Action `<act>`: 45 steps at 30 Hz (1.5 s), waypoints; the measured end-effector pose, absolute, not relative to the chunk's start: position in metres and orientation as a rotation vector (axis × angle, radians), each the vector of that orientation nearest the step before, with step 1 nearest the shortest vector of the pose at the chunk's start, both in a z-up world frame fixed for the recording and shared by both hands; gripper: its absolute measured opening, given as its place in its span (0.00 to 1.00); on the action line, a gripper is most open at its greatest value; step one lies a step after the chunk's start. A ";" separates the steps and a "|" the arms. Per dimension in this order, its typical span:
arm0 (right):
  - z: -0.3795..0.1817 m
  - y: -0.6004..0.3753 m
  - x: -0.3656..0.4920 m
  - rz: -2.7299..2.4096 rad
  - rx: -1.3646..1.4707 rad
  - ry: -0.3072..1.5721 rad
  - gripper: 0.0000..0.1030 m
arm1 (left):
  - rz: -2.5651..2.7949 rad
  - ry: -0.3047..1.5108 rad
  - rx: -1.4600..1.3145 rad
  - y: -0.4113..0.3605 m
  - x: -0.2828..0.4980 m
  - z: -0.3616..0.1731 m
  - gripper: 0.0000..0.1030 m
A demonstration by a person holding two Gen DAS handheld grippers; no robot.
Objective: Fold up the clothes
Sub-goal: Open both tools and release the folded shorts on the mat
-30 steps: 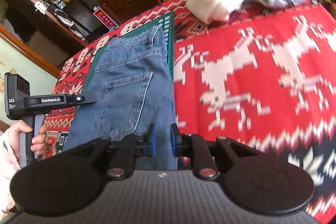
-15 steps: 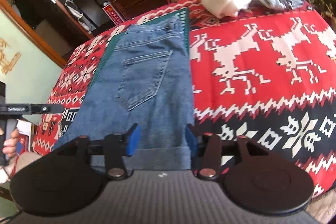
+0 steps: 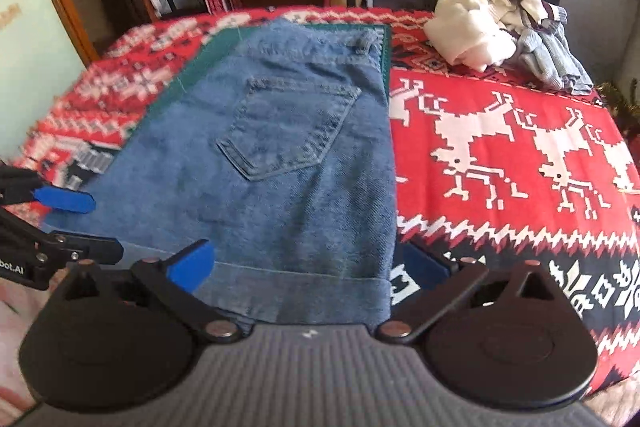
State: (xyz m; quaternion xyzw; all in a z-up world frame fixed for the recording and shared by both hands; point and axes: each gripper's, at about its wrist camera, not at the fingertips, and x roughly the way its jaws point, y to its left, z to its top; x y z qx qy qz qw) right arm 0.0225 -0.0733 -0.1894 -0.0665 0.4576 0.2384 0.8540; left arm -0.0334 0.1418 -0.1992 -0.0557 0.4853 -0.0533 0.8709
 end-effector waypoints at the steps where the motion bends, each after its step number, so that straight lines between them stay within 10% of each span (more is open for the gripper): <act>1: -0.193 -0.071 0.025 0.490 -0.149 0.980 0.99 | -0.103 1.022 -0.114 0.141 -0.031 -0.203 0.79; 11: -0.217 -0.069 0.045 0.446 -0.151 1.111 1.00 | -0.120 1.047 -0.113 0.132 -0.025 -0.220 1.00; 45: -0.167 -0.077 0.039 0.348 -0.065 1.067 0.99 | -0.007 1.187 -0.252 0.156 -0.021 -0.185 0.89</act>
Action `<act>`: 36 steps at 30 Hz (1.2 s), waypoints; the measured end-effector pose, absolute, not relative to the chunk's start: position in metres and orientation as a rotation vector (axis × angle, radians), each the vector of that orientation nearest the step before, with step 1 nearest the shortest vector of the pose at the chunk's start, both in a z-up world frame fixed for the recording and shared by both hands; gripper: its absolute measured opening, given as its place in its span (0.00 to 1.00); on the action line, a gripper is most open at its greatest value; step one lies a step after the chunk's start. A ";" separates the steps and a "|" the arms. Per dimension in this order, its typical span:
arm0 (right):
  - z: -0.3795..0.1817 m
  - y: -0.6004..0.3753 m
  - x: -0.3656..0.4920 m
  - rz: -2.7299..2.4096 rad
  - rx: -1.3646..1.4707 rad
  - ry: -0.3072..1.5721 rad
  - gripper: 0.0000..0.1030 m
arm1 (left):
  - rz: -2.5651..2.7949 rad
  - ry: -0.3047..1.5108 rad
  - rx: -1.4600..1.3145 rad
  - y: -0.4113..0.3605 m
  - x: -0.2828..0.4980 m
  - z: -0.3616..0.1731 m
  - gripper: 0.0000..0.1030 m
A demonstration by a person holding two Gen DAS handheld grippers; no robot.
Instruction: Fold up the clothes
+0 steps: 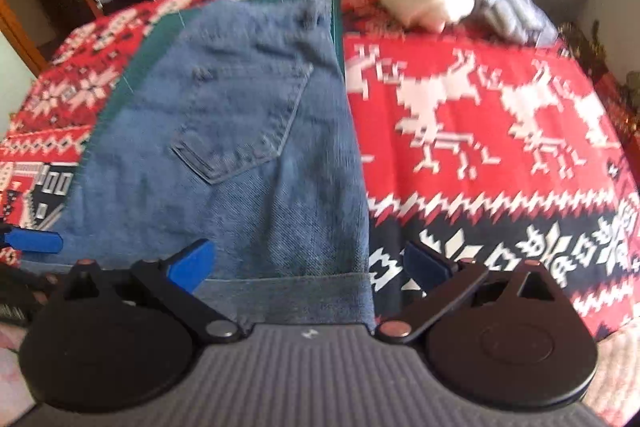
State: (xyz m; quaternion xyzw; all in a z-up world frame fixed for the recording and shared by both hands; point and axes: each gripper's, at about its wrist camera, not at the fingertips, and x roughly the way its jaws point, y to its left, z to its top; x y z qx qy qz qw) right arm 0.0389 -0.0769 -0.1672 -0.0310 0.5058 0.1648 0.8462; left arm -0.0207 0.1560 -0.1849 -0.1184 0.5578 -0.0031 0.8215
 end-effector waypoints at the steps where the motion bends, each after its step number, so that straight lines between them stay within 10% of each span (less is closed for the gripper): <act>1: -0.162 -0.078 0.035 0.351 -0.064 1.059 0.99 | 0.006 1.181 -0.282 0.162 -0.025 -0.179 0.89; 7: -0.151 -0.074 0.008 0.348 -0.062 1.023 0.94 | 0.112 1.117 -0.477 0.209 -0.060 -0.162 0.88; 25: -0.150 -0.029 -0.014 0.468 -0.092 1.086 0.30 | 0.085 1.107 -0.658 0.231 -0.074 -0.179 0.28; 36: -0.150 0.043 -0.040 0.802 -0.242 1.029 0.33 | -0.004 1.137 -0.779 0.234 -0.055 -0.189 0.29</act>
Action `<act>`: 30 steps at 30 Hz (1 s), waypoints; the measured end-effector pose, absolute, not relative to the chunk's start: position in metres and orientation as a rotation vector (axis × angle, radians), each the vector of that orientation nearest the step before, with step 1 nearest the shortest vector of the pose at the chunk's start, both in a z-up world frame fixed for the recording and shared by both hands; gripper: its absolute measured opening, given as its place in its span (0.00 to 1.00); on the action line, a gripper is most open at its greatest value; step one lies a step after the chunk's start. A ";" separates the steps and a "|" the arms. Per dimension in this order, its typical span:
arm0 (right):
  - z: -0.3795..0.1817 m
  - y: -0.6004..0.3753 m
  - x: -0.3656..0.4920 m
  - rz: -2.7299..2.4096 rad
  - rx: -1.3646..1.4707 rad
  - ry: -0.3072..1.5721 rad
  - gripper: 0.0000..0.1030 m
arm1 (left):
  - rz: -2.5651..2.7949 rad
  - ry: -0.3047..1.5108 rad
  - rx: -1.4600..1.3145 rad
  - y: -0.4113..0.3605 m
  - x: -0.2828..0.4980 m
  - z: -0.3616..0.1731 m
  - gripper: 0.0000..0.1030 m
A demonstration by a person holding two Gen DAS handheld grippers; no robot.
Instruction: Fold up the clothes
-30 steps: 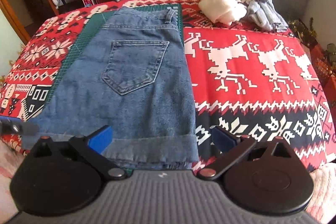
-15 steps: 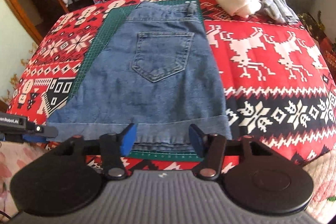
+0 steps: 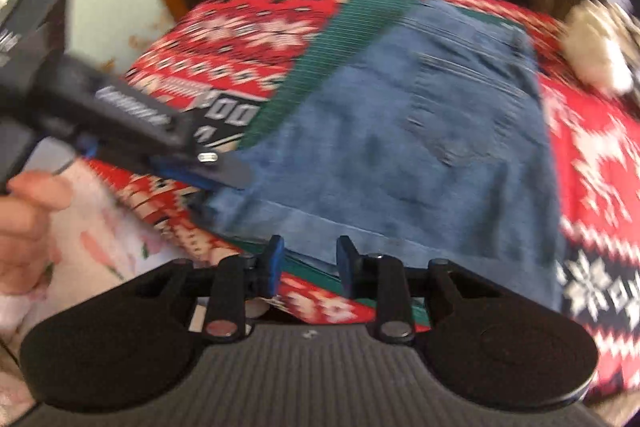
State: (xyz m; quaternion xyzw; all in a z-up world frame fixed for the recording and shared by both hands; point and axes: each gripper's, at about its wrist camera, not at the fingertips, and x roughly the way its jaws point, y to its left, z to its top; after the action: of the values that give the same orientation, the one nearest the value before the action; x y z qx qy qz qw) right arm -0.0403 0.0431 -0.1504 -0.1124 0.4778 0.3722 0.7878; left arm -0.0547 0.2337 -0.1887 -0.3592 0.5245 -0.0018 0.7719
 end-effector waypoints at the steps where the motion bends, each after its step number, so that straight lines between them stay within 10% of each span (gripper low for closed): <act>1: -0.152 0.050 -0.041 0.820 -0.251 1.029 0.33 | -0.001 1.139 -0.783 0.234 -0.056 -0.189 0.29; 14: -0.177 0.113 -0.054 0.929 -0.316 1.028 0.43 | 0.010 1.108 -1.007 0.258 -0.068 -0.205 0.29; 21: -0.174 0.111 -0.046 0.844 -0.293 1.018 0.09 | 0.018 1.092 -1.038 0.266 -0.073 -0.203 0.29; 30: -0.150 0.101 -0.020 0.836 -0.193 1.024 0.06 | 0.062 1.119 -1.013 0.265 -0.087 -0.209 0.29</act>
State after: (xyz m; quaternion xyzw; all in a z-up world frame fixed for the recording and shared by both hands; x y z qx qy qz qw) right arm -0.0199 0.1011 -0.1502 -0.0893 0.4746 0.3876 0.7852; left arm -0.0869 0.2648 -0.2086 -0.4596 0.5077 0.0283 0.7281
